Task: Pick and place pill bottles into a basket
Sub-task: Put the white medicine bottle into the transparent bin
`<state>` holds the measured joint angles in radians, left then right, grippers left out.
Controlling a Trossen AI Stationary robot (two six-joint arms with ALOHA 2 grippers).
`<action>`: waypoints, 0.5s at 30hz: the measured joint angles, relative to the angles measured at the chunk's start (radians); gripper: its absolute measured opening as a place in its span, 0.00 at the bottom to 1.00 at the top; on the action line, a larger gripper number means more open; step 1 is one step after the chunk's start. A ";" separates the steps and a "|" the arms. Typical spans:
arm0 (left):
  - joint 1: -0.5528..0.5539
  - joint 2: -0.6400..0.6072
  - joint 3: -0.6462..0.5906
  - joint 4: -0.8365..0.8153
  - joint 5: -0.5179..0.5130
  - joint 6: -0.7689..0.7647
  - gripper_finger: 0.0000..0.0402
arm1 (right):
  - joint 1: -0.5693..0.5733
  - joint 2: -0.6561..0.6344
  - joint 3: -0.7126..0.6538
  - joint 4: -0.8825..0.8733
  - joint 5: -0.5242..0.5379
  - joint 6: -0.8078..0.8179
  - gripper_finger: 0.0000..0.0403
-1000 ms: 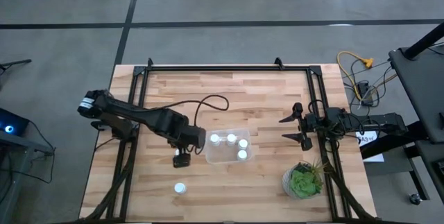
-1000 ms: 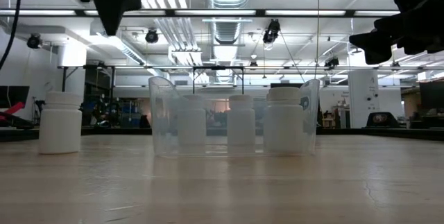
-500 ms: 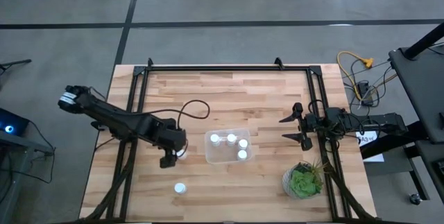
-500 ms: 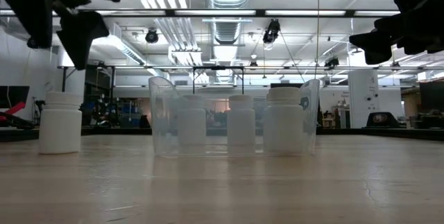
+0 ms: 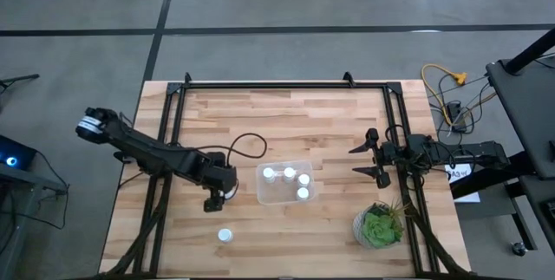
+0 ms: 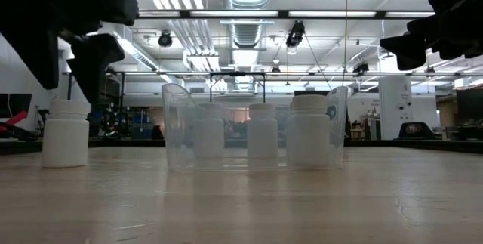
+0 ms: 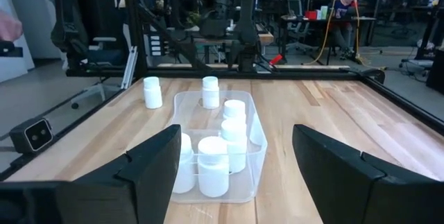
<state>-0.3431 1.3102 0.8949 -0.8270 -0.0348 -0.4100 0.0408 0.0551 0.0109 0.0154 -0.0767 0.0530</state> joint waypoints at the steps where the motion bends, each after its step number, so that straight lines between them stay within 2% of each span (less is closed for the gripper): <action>1: 0.000 0.003 -0.003 0.001 0.000 0.002 0.86 | 0.000 0.000 0.000 0.000 0.000 0.000 0.66; 15: 0.000 0.008 -0.051 0.093 0.000 0.000 0.86 | 0.000 0.000 0.000 0.000 0.000 -0.001 0.66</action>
<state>-0.3428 1.3177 0.8436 -0.7343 -0.0345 -0.4095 0.0408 0.0551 0.0109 0.0154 -0.0769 0.0521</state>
